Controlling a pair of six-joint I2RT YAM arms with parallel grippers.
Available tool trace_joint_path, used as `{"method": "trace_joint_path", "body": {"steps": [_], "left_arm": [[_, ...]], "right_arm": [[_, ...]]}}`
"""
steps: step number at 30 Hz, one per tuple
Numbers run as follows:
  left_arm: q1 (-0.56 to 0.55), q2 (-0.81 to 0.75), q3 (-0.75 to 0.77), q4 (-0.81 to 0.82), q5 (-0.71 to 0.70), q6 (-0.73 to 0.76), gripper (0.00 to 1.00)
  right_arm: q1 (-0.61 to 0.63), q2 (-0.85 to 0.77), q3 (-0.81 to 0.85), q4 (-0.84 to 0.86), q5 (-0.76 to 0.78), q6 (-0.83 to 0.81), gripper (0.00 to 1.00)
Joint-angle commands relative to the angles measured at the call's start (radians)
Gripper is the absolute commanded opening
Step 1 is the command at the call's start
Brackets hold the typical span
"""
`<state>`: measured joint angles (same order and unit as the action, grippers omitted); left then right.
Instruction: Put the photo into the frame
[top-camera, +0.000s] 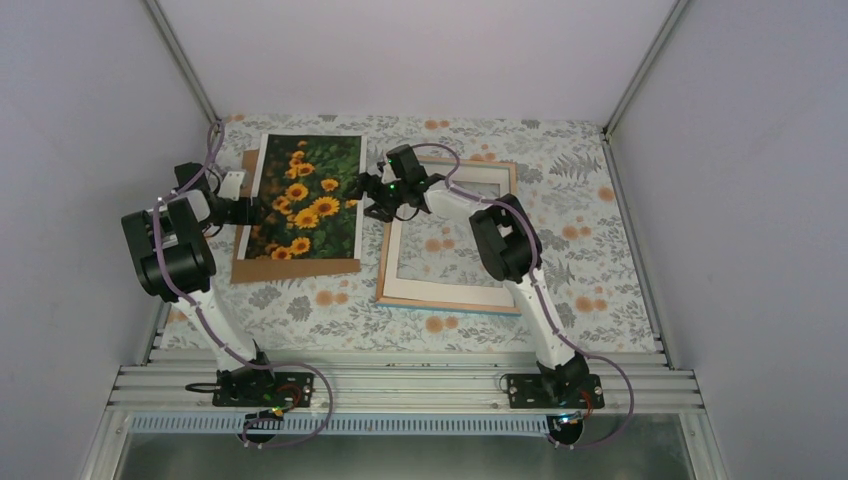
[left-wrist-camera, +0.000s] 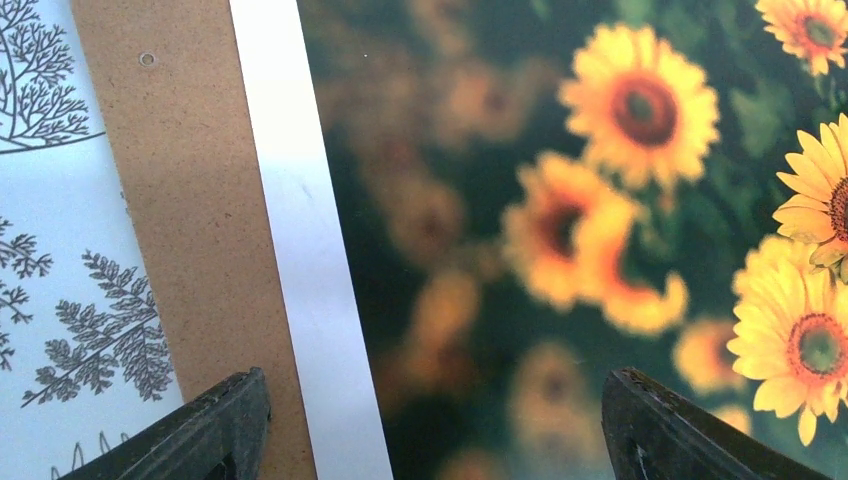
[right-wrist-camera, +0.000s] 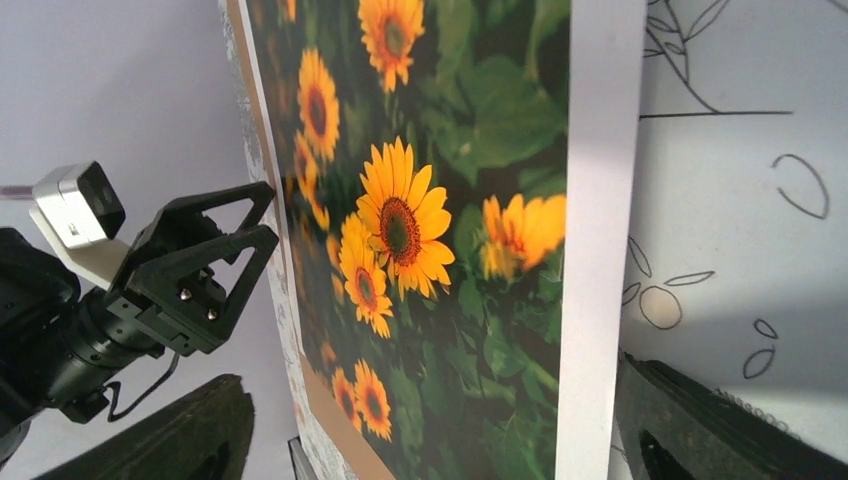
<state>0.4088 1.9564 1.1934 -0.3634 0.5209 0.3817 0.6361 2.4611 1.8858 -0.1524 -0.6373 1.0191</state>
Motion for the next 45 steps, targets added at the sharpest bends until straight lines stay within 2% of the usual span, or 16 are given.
{"method": "trace_joint_path", "body": {"steps": [1,7,14,19,26,32,38,41,45], "left_arm": [[-0.026,0.044,-0.061,-0.079,0.017,0.010,0.83],[-0.025,0.047,-0.070,-0.077,0.020,0.011,0.82],[-0.025,0.044,-0.073,-0.069,0.028,0.005,0.82],[-0.025,0.041,-0.078,-0.068,0.025,0.008,0.82],[-0.025,0.032,-0.075,-0.076,0.044,0.005,0.82],[-0.027,0.010,-0.088,-0.080,0.064,0.019,0.82],[-0.027,-0.005,-0.093,-0.089,0.075,0.026,0.82],[-0.027,-0.023,-0.092,-0.093,0.089,0.031,0.82],[-0.025,-0.063,-0.080,-0.111,0.139,0.030,0.83]], "right_arm": [[0.017,0.089,-0.014,-0.015,-0.027,-0.003,0.87],[0.016,0.006,-0.067,0.165,-0.085,-0.018,0.81],[0.016,-0.093,-0.108,0.291,-0.082,-0.057,0.63],[0.016,-0.133,-0.142,0.299,-0.028,-0.070,0.54],[0.021,-0.038,-0.062,0.203,-0.003,-0.026,0.50],[0.026,0.038,-0.041,0.256,-0.017,0.062,0.51],[0.029,0.099,0.050,0.218,0.005,0.098,0.50],[0.030,0.092,0.050,0.245,-0.004,0.110,0.40],[0.030,0.065,0.052,0.283,-0.047,0.125,0.12]]}}
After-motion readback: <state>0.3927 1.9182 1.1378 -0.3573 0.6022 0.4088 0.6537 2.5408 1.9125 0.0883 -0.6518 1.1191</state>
